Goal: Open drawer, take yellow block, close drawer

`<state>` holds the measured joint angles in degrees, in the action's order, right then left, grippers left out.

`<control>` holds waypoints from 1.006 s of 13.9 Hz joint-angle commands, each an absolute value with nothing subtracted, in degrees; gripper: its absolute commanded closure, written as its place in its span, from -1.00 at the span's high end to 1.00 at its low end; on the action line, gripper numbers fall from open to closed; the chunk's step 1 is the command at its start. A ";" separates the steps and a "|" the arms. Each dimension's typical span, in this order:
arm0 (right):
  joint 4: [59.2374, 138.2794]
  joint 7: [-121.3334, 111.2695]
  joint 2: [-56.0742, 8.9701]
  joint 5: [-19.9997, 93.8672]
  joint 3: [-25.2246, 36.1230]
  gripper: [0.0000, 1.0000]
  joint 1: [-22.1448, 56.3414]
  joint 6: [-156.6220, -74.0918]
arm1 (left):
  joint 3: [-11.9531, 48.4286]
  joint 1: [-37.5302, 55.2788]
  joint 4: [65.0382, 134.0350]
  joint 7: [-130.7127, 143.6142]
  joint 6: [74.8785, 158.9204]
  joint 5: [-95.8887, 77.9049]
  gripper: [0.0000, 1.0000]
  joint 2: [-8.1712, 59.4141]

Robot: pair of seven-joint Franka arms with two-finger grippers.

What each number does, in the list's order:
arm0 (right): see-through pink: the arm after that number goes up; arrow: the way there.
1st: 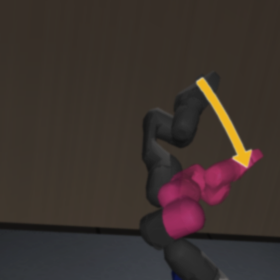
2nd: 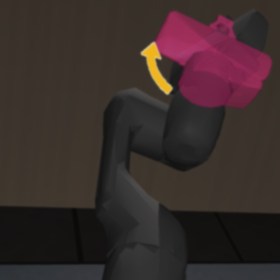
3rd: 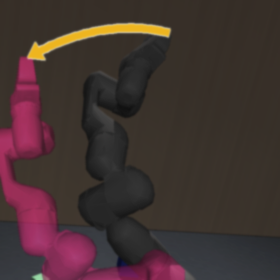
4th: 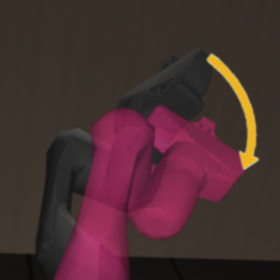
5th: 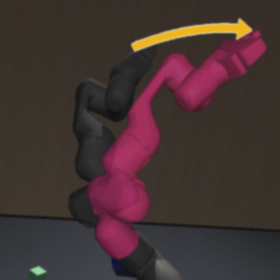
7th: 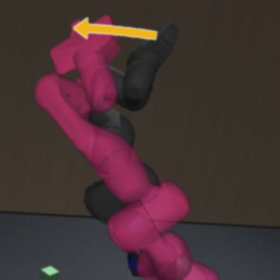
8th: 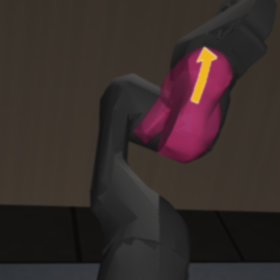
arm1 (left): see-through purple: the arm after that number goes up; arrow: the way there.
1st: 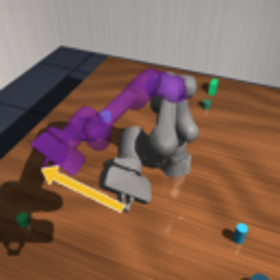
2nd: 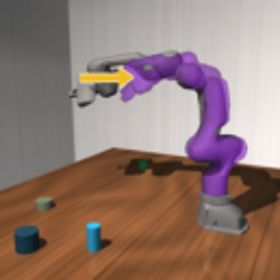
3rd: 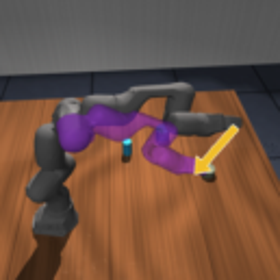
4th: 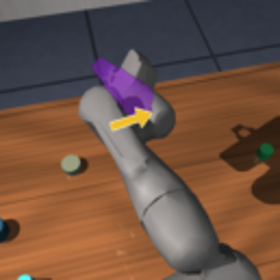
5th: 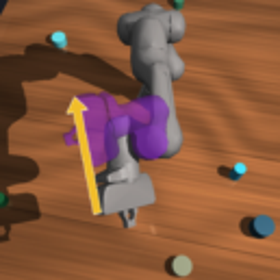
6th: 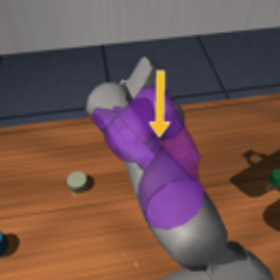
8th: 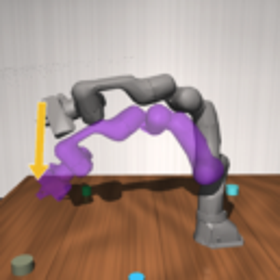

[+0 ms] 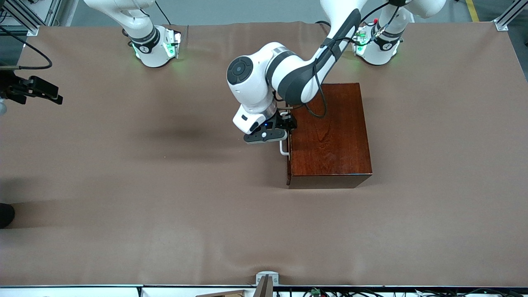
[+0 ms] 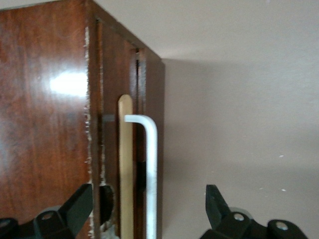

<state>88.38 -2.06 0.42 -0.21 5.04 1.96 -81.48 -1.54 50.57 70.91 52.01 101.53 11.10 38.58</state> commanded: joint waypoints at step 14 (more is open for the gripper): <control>87.45 -1.67 0.18 0.00 4.83 1.00 1.93 -80.77 | -2.11 53.96 70.40 52.38 101.34 13.27 1.00 44.65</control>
<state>88.38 -2.06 0.42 -0.21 5.01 1.98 -81.48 -1.67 53.26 70.99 52.02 102.78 11.64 44.29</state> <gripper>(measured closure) 0.000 0.000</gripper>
